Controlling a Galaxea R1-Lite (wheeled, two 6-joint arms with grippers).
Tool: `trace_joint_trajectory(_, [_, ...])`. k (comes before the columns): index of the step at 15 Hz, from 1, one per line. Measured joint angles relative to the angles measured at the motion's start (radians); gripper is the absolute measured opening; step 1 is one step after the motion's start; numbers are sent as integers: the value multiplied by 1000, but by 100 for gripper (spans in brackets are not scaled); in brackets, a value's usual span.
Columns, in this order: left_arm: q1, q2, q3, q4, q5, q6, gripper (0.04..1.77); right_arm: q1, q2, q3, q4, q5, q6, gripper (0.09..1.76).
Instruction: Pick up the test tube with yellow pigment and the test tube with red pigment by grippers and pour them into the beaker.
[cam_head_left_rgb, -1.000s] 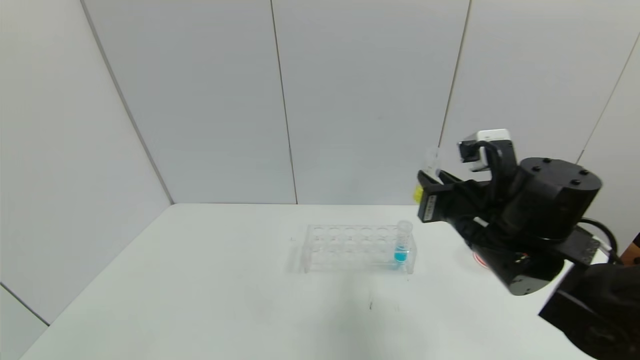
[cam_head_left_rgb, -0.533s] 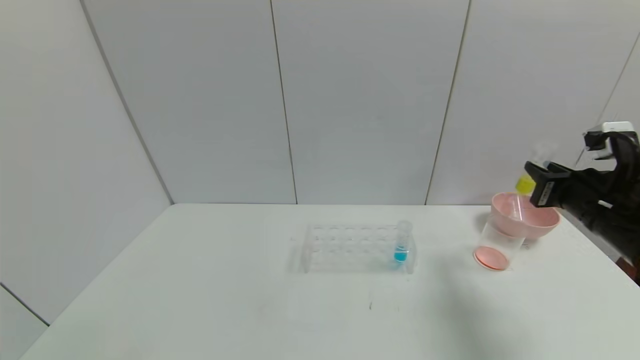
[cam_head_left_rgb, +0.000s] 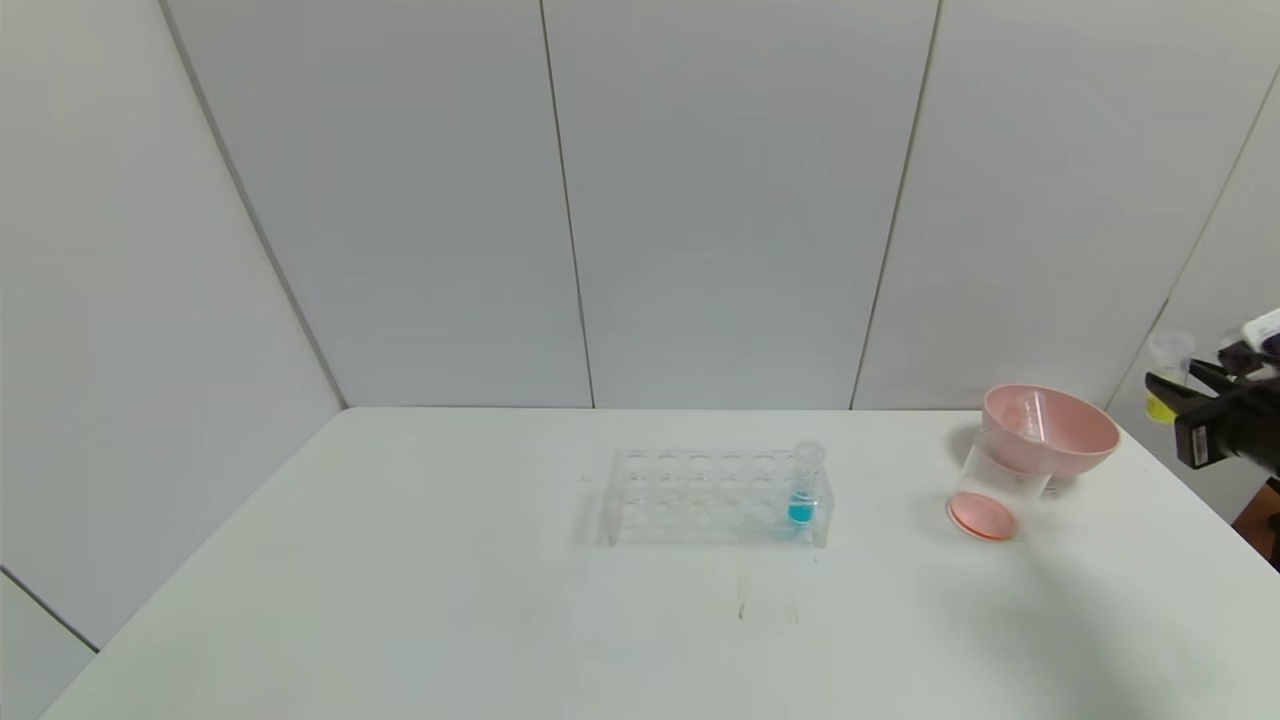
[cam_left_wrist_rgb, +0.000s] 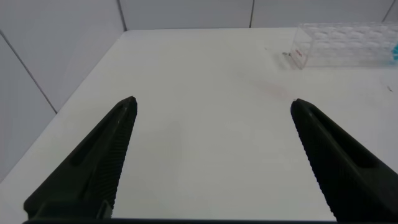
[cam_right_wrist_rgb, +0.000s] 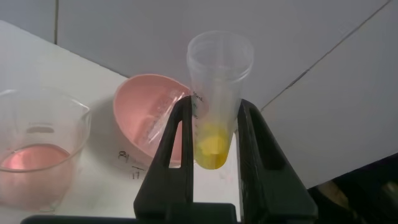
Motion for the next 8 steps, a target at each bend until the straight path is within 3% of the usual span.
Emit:
trace_joint_trajectory(5, [0,0,0,0,0,0,176,4,76,5,-123,69,-204,49])
trace_joint_trajectory(8, [0,0,0,0,0,0,176,6,140,5,-293,102,-271,49])
